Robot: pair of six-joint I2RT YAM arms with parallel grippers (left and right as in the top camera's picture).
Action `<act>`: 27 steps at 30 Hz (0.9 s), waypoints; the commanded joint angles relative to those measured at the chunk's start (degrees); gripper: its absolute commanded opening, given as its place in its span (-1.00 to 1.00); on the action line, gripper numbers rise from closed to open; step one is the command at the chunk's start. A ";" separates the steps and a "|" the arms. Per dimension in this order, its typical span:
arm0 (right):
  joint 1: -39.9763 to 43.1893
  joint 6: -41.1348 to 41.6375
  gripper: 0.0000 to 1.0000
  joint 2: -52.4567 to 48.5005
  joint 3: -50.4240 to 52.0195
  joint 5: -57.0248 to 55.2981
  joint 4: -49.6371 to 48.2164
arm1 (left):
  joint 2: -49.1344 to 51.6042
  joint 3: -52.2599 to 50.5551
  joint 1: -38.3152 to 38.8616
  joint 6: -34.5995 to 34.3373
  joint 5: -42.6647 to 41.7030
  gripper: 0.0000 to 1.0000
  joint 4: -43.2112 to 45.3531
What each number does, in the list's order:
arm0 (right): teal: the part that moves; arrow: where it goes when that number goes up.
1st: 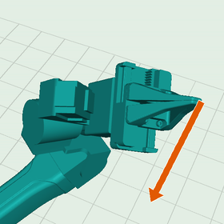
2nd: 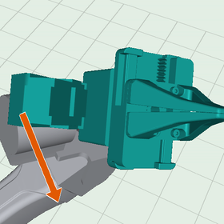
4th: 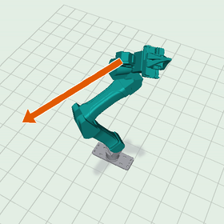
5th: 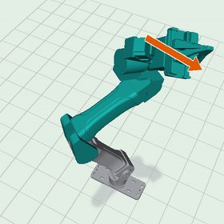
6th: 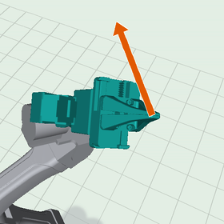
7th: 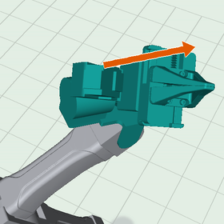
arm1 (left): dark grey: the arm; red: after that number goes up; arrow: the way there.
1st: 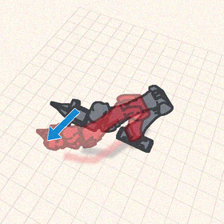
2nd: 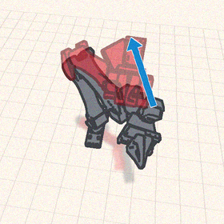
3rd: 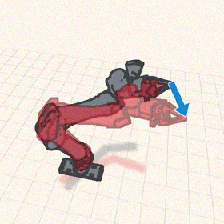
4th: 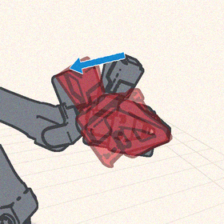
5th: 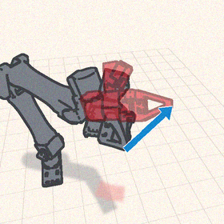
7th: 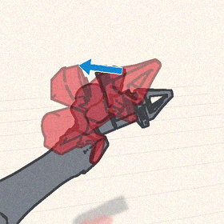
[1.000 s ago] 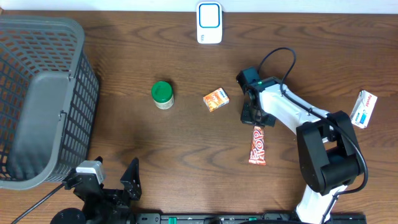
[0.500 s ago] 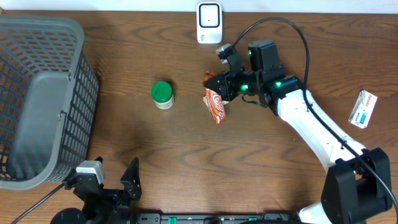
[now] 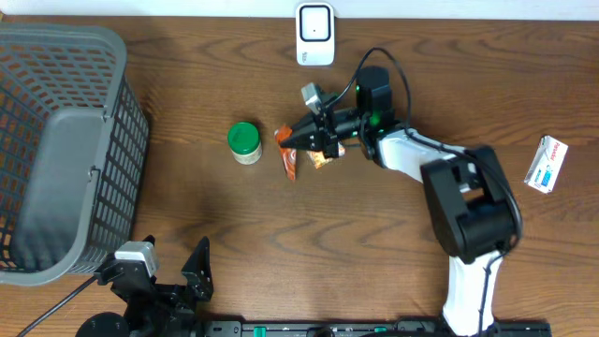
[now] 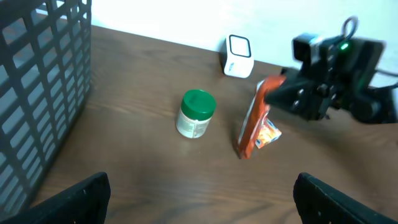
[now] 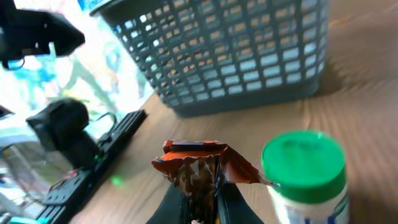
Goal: Scan the item barcode
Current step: 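Drag the Top bar leftward and release it beside the bottle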
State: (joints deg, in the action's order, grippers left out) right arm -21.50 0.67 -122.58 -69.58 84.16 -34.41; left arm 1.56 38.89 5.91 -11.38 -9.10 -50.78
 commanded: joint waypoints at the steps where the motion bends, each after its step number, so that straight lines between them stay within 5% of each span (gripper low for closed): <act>1: 1.40 1.40 -0.98 -3.32 -0.13 4.35 -2.51 | -0.13 -0.07 0.28 0.11 -0.55 0.89 0.17; 11: 9.38 -0.17 -0.98 -3.87 0.09 5.14 -1.22 | -0.13 -0.07 0.28 0.11 -0.55 0.89 0.17; 16: 10.34 -7.26 -0.98 -3.87 1.11 5.11 2.21 | -0.13 -0.07 0.28 0.11 -0.55 0.89 0.17; 17: 10.05 -8.28 -0.95 -3.87 1.25 5.14 2.58 | -0.13 -0.07 0.28 0.11 -0.55 0.89 0.17; 18: 9.68 -8.28 -0.63 -3.87 1.36 5.14 2.56 | -0.13 -0.07 0.28 0.11 -0.55 0.89 0.17; 20: 9.14 -8.26 -0.49 -3.87 1.38 5.14 2.54 | -0.13 -0.07 0.28 0.11 -0.55 0.89 0.17; 27: 12.85 -8.46 -0.58 -3.87 1.46 5.14 3.13 | -0.13 -0.07 0.28 0.11 -0.55 0.89 0.17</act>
State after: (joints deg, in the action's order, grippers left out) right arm -11.20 -6.59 -126.28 -68.64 88.31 -31.88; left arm 1.56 38.89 5.91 -11.38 -9.10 -50.78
